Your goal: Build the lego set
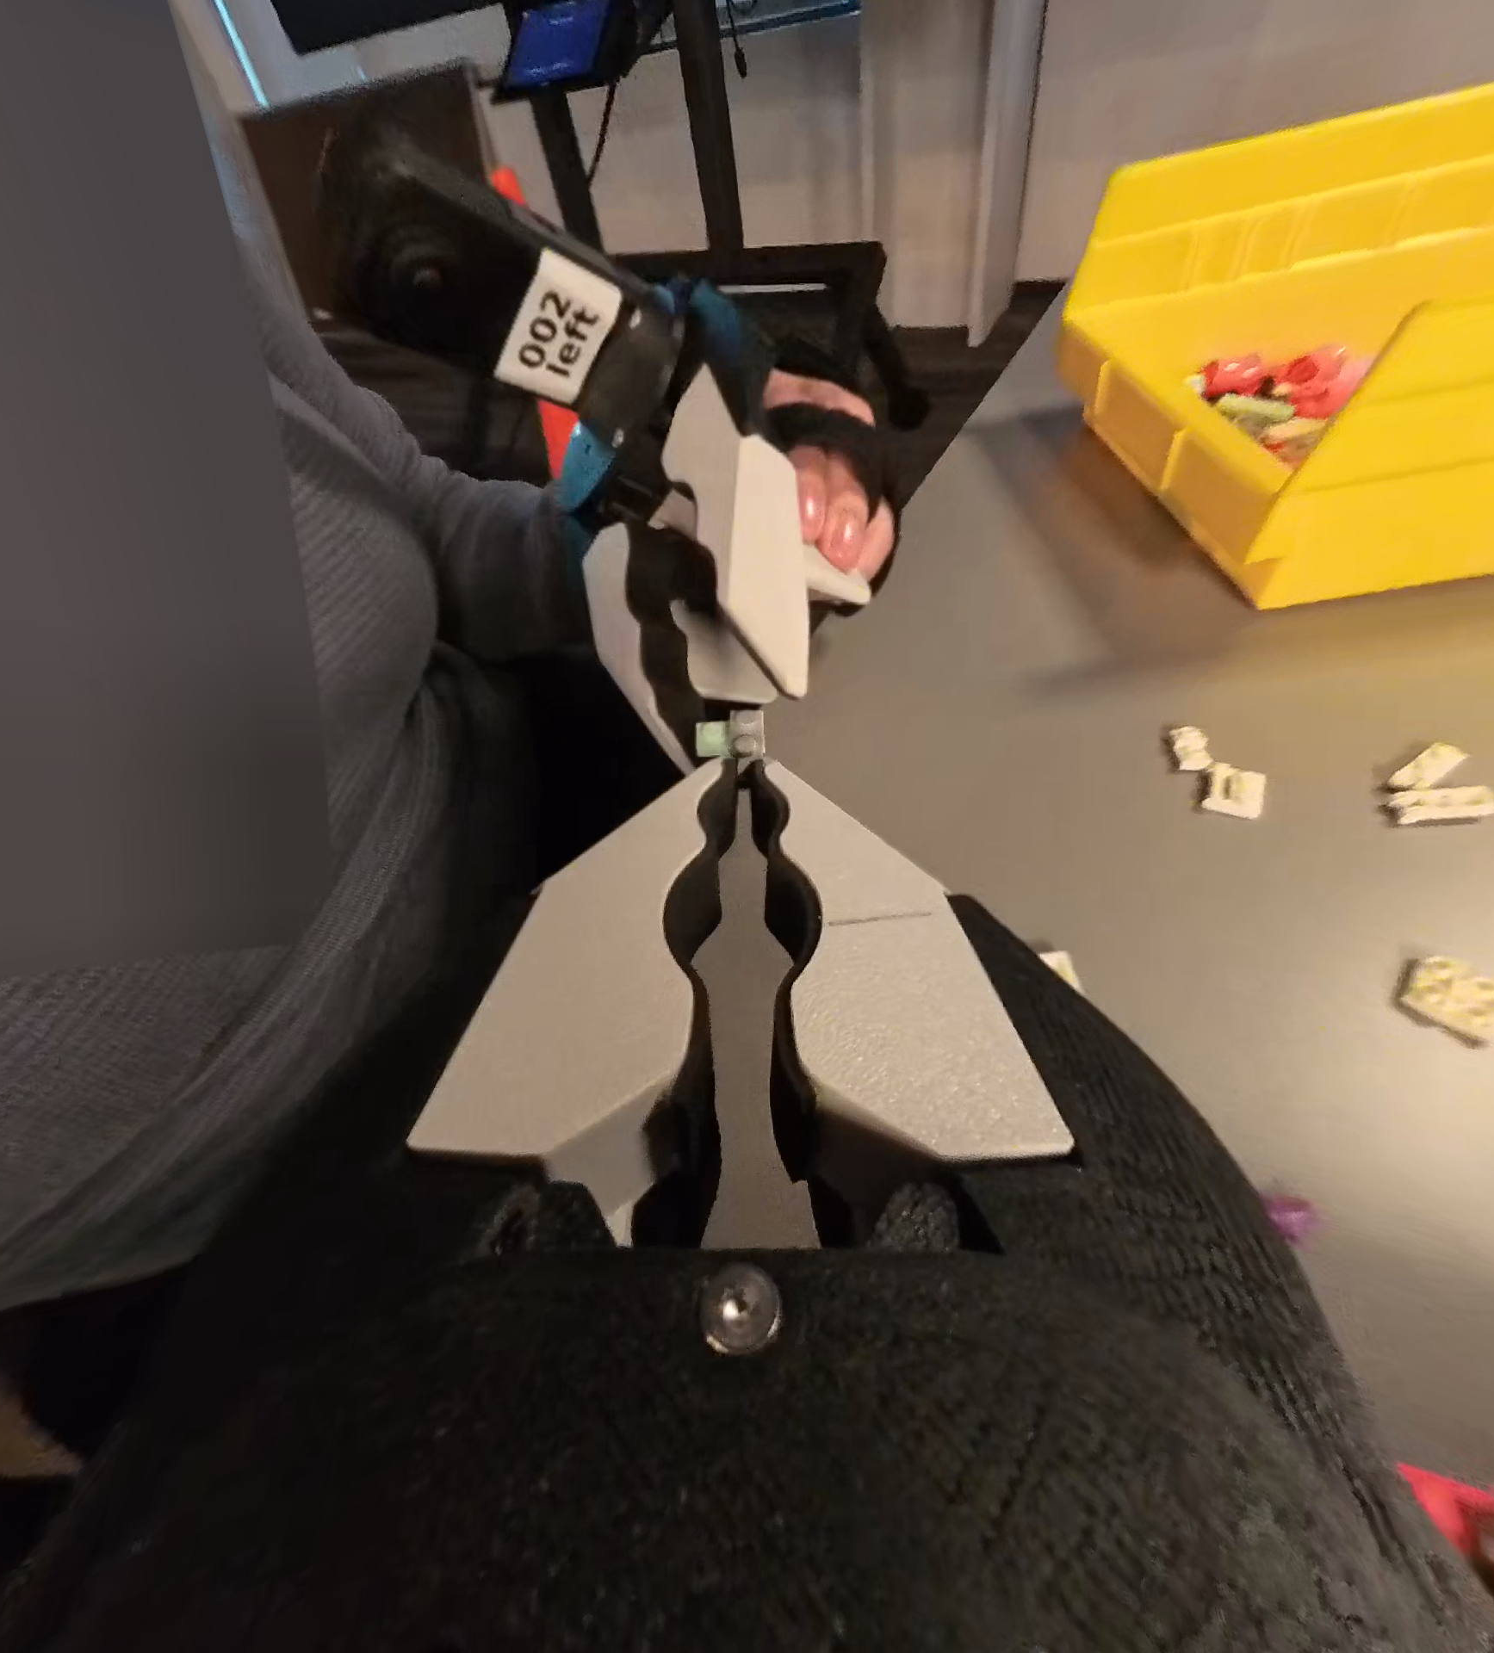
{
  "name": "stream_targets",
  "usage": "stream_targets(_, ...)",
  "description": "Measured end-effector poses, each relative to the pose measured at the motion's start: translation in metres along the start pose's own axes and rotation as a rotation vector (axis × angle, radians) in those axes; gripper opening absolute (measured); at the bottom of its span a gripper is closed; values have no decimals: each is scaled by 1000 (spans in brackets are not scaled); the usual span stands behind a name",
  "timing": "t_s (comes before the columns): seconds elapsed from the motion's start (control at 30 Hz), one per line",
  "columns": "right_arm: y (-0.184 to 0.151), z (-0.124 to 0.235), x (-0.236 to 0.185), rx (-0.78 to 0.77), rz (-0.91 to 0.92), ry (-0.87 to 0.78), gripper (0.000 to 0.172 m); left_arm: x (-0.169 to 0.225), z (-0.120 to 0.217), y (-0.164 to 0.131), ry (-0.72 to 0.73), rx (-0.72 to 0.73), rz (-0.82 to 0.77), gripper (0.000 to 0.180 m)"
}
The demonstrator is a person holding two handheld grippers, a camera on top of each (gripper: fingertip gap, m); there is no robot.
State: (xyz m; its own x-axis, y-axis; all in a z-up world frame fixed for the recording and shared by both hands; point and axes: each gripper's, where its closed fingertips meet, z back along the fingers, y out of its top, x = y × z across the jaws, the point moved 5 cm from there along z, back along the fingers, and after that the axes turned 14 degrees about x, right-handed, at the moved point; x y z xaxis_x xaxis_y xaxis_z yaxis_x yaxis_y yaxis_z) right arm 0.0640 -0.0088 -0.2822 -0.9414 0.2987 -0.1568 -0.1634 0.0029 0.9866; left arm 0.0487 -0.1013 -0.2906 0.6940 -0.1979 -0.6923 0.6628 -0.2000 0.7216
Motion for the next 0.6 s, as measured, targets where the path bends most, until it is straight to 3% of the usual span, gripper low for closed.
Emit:
stream_targets(0.33, -4, 1, 3, 13, -155, 33, 1, 5, 1, -5, -38, -43, -48, 9)
stream_targets(0.5, -3, 1, 3, 30, -189, 42, 1, 1, 2, -2, 3, -24, -93, 16)
stream_targets(0.6, -3, 1, 3, 34, -199, 48, 1, 4, 0, -2, -16, -44, -116, 9)
